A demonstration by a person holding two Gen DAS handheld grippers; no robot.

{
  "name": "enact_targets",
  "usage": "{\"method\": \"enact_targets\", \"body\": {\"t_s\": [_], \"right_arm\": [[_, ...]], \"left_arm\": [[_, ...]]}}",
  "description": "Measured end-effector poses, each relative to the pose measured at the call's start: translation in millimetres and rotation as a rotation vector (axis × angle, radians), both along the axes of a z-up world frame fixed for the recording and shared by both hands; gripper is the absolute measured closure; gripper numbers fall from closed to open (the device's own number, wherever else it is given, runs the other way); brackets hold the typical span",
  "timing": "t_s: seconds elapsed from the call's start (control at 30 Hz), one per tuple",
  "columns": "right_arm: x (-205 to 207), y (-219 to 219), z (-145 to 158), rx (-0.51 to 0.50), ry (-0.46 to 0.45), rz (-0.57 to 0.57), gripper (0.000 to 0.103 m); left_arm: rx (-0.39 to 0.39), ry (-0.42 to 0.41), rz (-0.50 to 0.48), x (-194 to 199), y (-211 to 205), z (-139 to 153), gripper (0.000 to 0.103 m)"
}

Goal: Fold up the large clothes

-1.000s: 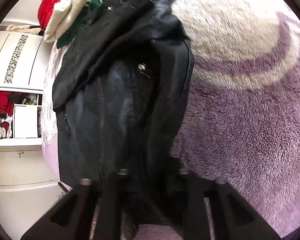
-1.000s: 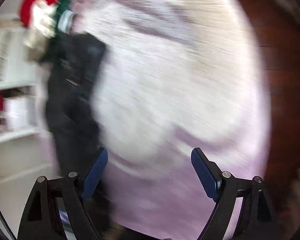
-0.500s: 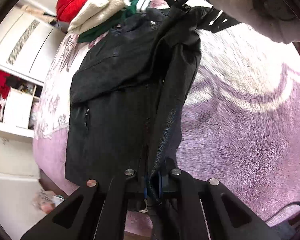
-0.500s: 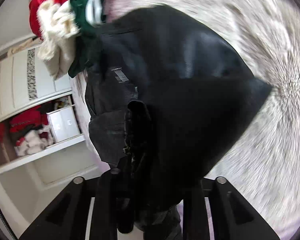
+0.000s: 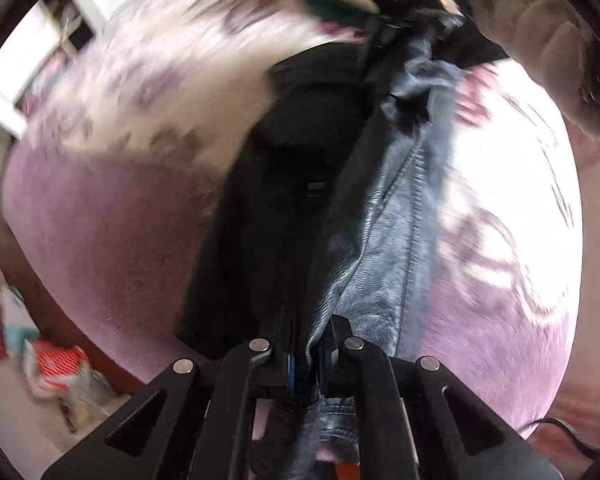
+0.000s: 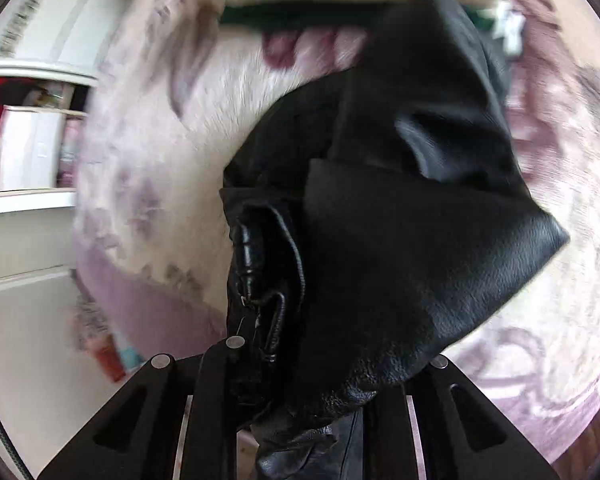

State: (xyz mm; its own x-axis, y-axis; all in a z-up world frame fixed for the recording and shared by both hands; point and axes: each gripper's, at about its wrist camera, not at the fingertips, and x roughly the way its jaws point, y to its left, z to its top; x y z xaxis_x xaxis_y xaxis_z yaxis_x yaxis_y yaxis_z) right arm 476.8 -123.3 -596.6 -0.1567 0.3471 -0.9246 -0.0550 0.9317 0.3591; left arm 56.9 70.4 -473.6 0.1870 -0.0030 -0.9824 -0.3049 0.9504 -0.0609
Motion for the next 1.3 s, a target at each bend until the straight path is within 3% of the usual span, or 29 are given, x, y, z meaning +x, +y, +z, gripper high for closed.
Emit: {"method": "enact_targets", "body": {"t_s": [0.1,0.17,0.2,0.23,0.27,0.3,0.43,0.53,0.57,0.6,0.63,0.73,0.8,0.87,0.93,0.97,1.0,1.03,1.17,1.23,1.3], "right_arm": [[10.2,57.4,-52.2,-0.114,0.073,-0.032,0.079],[9.9,73.6,-73.6,-0.148,0.122,-0.052,0.067],[7.3,76.4,-75.3,-0.150,0.134,-0.052,0.056],[7.5,83.5,-73.8,-0.127,0.141,-0.047,0.039],[6.9,87.3,-70.4,-0.080,0.145,-0.041,0.033],[6.4,91.6,-59.5,0.006,0.154,-0.032,0.031],[6.1,80.1,-25.2,0.189,0.161,-0.021,0.030],[9.6,56.1,-12.0,0.220,0.144,-0.068,0.030],[10.7,49.5,-13.9,0.207,0.136,-0.080,0.031],[11.0,47.9,-21.3,0.188,0.139,-0.082,0.042],[10.5,50.0,-32.4,0.180,0.149,-0.079,0.072],[10.3,70.9,-73.7,0.151,0.151,-0.048,0.072],[15.6,78.0,-101.8,0.164,0.166,-0.054,0.071],[20.5,75.4,-99.9,0.224,0.207,-0.064,0.068],[23.5,59.9,-80.5,0.321,0.232,-0.038,0.059],[24.2,41.8,-64.2,0.367,0.224,-0.034,0.055],[24.9,24.2,-50.8,0.379,0.200,-0.038,0.044],[26.0,5.4,-39.8,0.373,0.172,-0.041,0.034],[42.3,-87.4,-13.7,0.242,0.042,-0.075,0.032],[60.6,-124.7,-32.5,0.209,0.046,-0.113,0.031],[79.9,-138.2,-67.4,0.261,0.085,-0.111,0.031]], "left_arm": [[-0.120,0.051,0.067,-2.0,58.7,-51.8,0.091],[-0.238,0.080,0.101,-8.0,88.7,-82.8,0.088],[-0.278,0.082,0.106,-10.9,96.9,-89.8,0.086],[-0.316,0.076,0.114,-14.9,103.8,-94.2,0.085],[-0.359,0.066,0.117,-20.3,109.5,-96.1,0.085],[-0.386,0.063,0.118,-26.3,113.9,-96.5,0.085],[-0.472,0.057,0.142,-48.6,126.0,-95.6,0.079],[-0.518,0.066,0.183,-60.9,133.5,-91.5,0.074],[-0.515,0.070,0.190,-60.8,138.1,-89.0,0.074],[-0.495,0.074,0.194,-61.7,139.9,-84.4,0.074],[-0.460,0.081,0.196,-60.5,141.6,-77.9,0.074],[-0.310,0.086,0.215,-59.4,147.5,-57.1,0.077],[-0.251,0.081,0.199,-50.7,147.3,-48.8,0.077],[-0.185,0.079,0.163,-33.1,142.1,-41.2,0.073],[-0.166,0.069,0.146,-19.5,137.7,-37.4,0.044],[-0.174,0.050,0.138,-7.8,131.9,-34.9,0.020],[-0.182,0.034,0.135,-0.1,130.2,-32.6,0.016],[-0.187,0.012,0.141,11.5,123.6,-30.3,0.016],[-0.223,-0.018,0.180,47.0,100.3,-38.4,0.016],[-0.184,0.015,0.201,63.6,94.1,-58.0,0.016],[-0.153,0.081,0.228,74.7,92.2,-83.8,0.016]]}}
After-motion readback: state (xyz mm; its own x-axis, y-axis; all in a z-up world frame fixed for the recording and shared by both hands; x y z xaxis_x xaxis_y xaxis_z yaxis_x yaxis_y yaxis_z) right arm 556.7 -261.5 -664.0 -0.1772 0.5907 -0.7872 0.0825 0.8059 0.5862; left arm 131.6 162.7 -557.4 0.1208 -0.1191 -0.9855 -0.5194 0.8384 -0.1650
